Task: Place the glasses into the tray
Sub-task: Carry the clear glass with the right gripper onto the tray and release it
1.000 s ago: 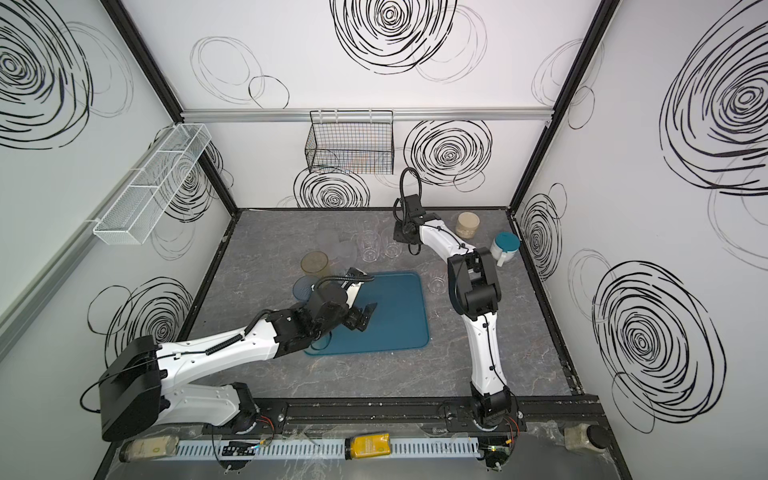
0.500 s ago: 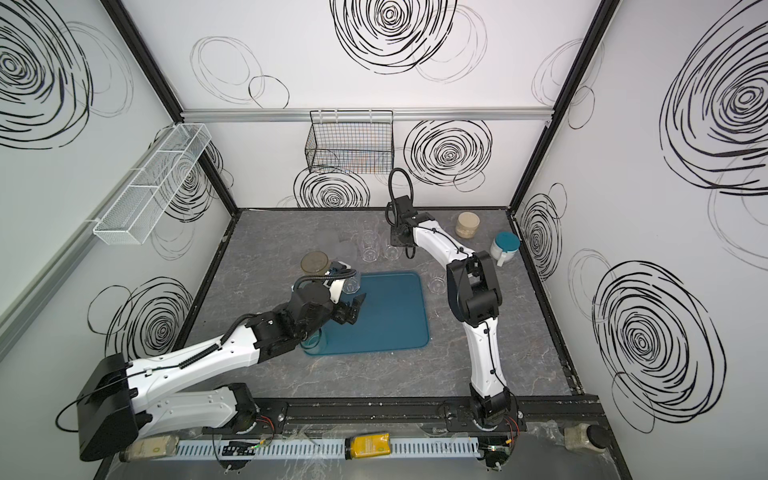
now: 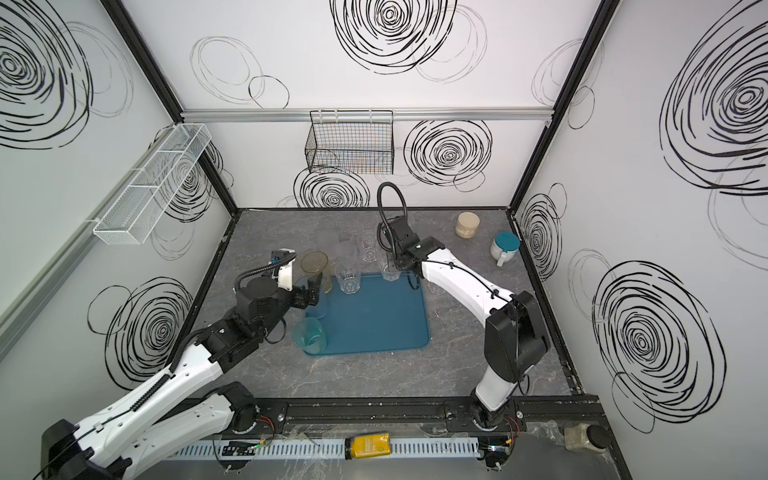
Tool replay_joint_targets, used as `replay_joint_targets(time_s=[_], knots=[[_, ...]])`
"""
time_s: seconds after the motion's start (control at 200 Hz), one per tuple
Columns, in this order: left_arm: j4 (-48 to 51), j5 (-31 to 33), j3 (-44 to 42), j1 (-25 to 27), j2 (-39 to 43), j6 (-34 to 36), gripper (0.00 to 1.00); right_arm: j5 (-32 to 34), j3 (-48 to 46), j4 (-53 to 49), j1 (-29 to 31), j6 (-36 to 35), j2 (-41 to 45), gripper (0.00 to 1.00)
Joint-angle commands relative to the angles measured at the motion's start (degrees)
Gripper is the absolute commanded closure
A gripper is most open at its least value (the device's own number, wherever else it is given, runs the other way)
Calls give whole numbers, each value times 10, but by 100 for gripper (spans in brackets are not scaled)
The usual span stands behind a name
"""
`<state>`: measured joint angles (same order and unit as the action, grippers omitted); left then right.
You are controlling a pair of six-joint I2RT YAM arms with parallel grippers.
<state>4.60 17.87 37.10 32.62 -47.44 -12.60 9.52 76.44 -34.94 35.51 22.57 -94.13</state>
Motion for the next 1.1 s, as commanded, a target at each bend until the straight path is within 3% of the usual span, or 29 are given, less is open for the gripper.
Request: replay_joint_targets(time_s=[0.0, 0.145, 0.395, 0.74, 1.096], knots=[[33, -40, -10, -29, 30, 8, 4, 6, -46, 11, 46, 22, 29, 95], [39, -50, -29, -49, 51, -6, 4, -15, -53, 23, 100, 46, 11, 95], [29, -67, -45, -53, 53, -30, 3, -25, 41, 22, 160, 58, -95, 95], [20, -73, -46, -54, 47, -35, 3, -30, 100, 20, 169, 53, -165, 86], [4, -57, -31, -22, 23, -55, 1, -32, 62, 56, 168, 60, -147, 78]])
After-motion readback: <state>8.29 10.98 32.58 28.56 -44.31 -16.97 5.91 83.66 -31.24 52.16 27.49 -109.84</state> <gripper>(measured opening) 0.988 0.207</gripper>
